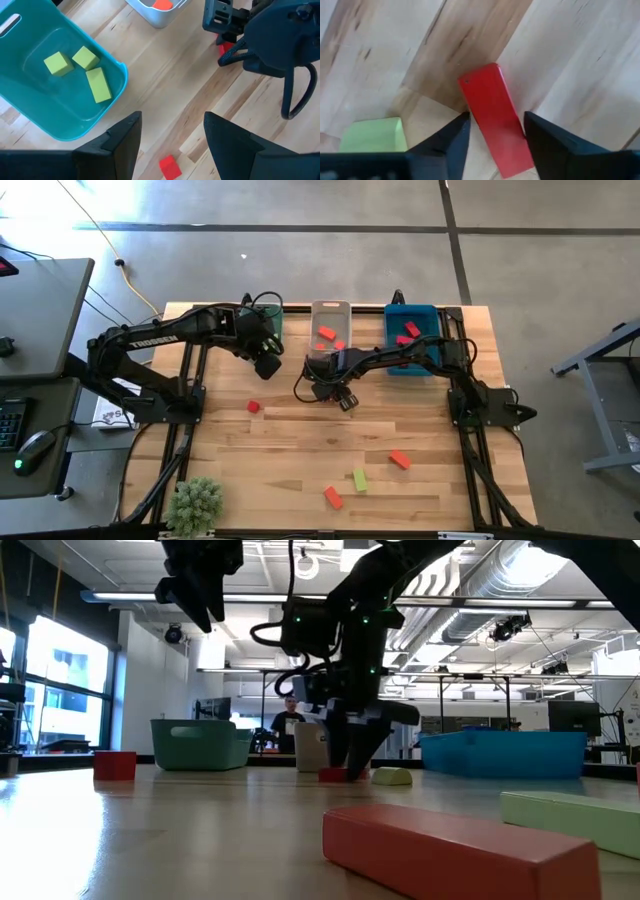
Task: Sort & place blocks by color
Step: Put the red block into the blue bin
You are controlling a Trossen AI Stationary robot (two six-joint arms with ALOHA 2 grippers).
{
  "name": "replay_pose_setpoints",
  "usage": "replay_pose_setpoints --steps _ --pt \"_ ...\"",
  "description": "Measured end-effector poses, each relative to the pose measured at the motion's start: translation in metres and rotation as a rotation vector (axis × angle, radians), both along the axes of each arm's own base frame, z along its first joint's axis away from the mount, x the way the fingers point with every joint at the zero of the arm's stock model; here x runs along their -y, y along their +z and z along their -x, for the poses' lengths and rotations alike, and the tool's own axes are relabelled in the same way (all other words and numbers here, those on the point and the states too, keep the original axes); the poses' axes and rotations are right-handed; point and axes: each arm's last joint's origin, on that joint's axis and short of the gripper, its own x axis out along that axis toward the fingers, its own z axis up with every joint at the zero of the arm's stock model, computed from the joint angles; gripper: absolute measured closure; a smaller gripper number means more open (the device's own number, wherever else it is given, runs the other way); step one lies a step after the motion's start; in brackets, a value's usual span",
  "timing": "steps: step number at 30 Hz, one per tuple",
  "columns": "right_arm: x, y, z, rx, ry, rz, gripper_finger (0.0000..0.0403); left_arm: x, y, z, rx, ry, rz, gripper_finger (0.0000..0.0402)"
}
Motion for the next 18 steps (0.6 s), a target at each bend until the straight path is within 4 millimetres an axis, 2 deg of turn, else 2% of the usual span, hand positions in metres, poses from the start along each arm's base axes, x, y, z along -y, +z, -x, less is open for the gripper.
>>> replay_pose_setpoints --steps 6,13,18 --pt "-0.001 -0.001 0.001 -0.009 -0.072 -0.016 0.0333 -0.001 0.000 0.000 -0.007 0.003 -0.017 0.0197" --pt "-0.001 0.000 0.002 -0.012 -0.173 -0.033 0.0333 -0.001 0.000 0.000 -0.022 -0.023 -0.051 0.0197" --pt "0.001 0.009 -0.002 -0.031 -0.242 -0.045 0.0333 -0.005 0.001 0.002 -0.051 0.000 -0.121 0.0198"
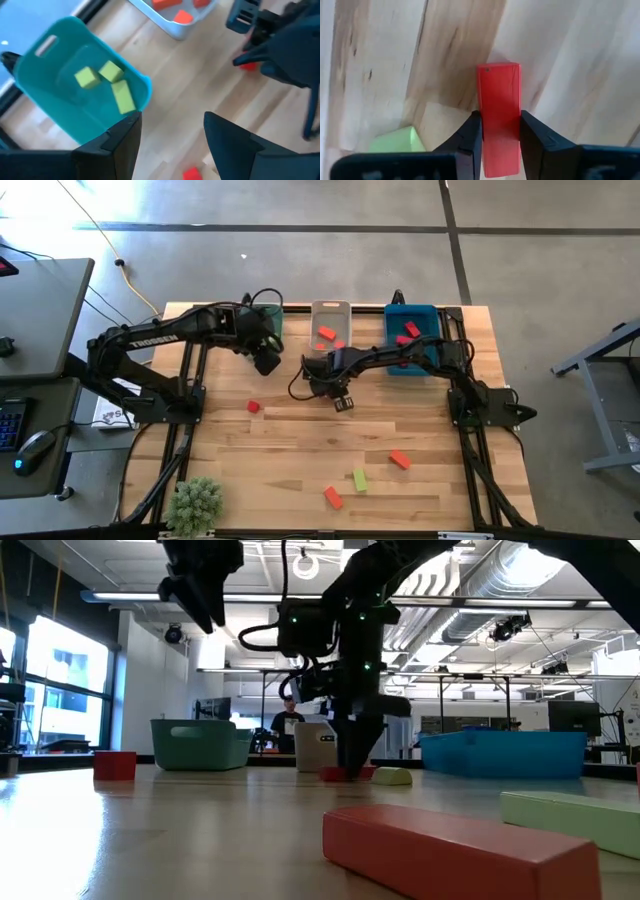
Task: Sort & place blocks by color
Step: Put the red block into the blue bin
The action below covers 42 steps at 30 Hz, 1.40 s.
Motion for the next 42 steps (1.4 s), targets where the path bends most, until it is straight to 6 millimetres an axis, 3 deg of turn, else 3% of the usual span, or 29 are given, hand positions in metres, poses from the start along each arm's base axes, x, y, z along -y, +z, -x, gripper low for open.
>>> replay_pose_setpoints --steps 14,21,29,34,42 --pt "0.030 0.072 -0.015 0.093 -0.129 0.029 0.0333 -0.040 0.008 0.004 0.081 0.008 -0.140 0.0198" --pt "0.045 0.108 -0.011 0.106 -0.236 0.054 0.0333 -0.058 0.012 0.009 0.109 0.023 -0.190 0.0197" --pt "0.049 0.145 0.000 0.096 -0.328 0.129 0.0333 -0.069 0.013 0.015 0.100 0.032 -0.220 0.0197" --pt "0.051 0.160 0.010 0.051 -0.396 0.192 0.0333 -0.077 0.014 0.020 0.090 0.030 -0.246 0.0197" --pt "0.063 0.162 0.025 -0.009 -0.542 0.244 0.0333 -0.085 0.015 0.025 0.084 0.046 -0.266 0.0197"
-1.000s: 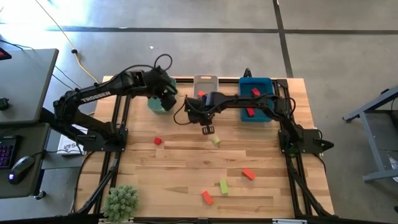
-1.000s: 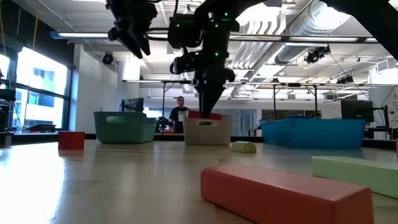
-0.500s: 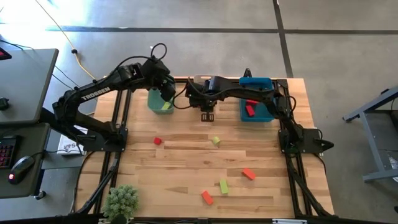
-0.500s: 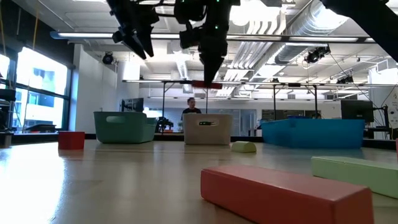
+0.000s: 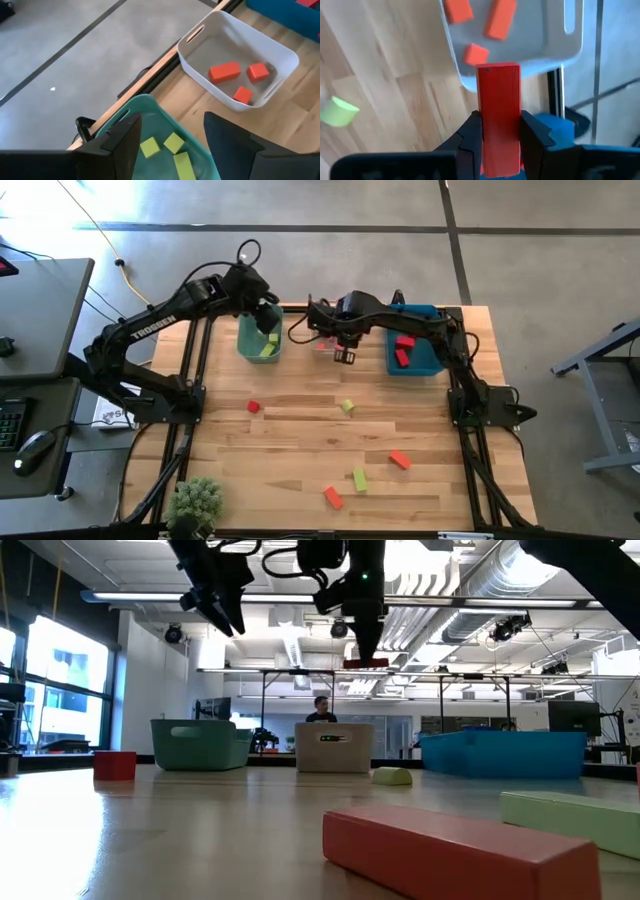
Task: Sort & place blocks by color
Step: Put the red block into the blue bin
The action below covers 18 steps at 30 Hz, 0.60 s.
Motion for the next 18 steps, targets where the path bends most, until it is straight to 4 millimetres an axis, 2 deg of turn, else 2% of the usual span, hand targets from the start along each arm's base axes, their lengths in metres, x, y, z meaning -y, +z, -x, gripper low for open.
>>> replay_pose_setpoints --steps 3,10,14,18 --pt "0.004 0.004 0.009 0.002 -0.056 0.026 0.0333 -0.002 0.000 0.002 0.001 0.000 0.004 0.0197" --pt "0.015 0.011 0.047 0.007 -0.232 0.081 0.0333 -0.004 0.000 0.003 0.018 -0.026 0.026 0.0197" --pt "0.022 0.005 0.072 0.033 -0.380 0.114 0.0333 -0.004 0.000 0.003 0.020 -0.029 0.028 0.0198" --pt "0.026 -0.013 0.099 0.067 -0.531 0.122 0.0333 -0.004 0.000 0.003 0.022 -0.032 0.031 0.0197"
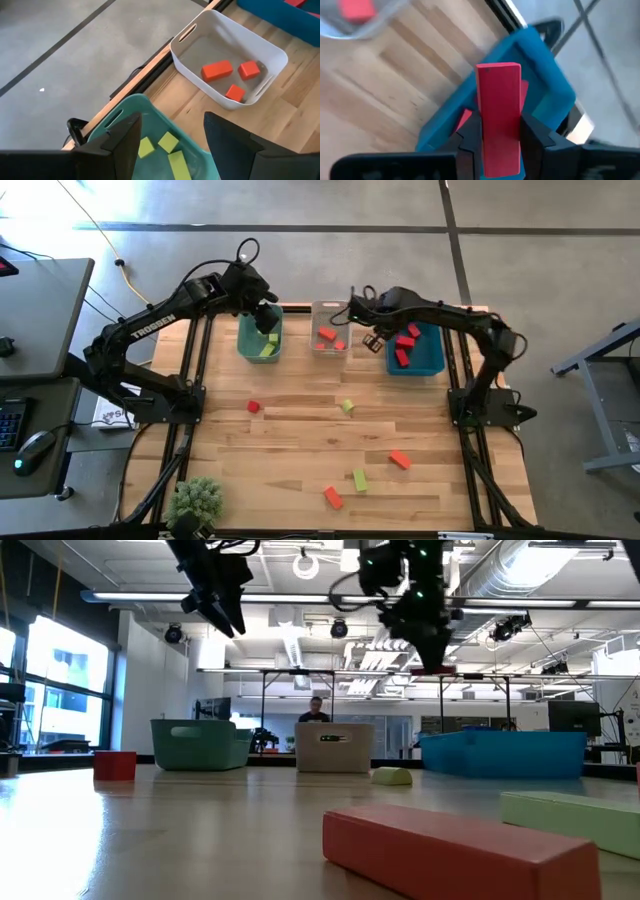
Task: Sort & place blocks by color
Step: Put the red block into the blue bin
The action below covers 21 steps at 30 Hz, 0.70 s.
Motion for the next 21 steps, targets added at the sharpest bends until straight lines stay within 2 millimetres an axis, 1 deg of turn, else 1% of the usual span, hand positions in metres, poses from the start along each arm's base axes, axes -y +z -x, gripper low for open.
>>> replay_pose_setpoints --steps 8,12,16,21 --pt "0.000 -0.053 0.057 0.096 -0.308 -0.028 0.0333 0.000 0.000 0.000 0.000 -0.014 0.003 0.0197" --pt "-0.005 -0.076 0.079 0.127 -0.414 -0.043 0.0332 0.000 0.000 0.000 -0.003 -0.022 0.001 0.0197" --pt "-0.005 -0.095 0.091 0.158 -0.474 -0.043 0.0322 0.000 0.001 -0.001 0.009 -0.024 -0.007 0.0198" --pt "-0.003 -0.113 0.097 0.186 -0.494 -0.041 0.0318 0.000 0.002 -0.003 0.040 -0.046 0.000 0.0197"
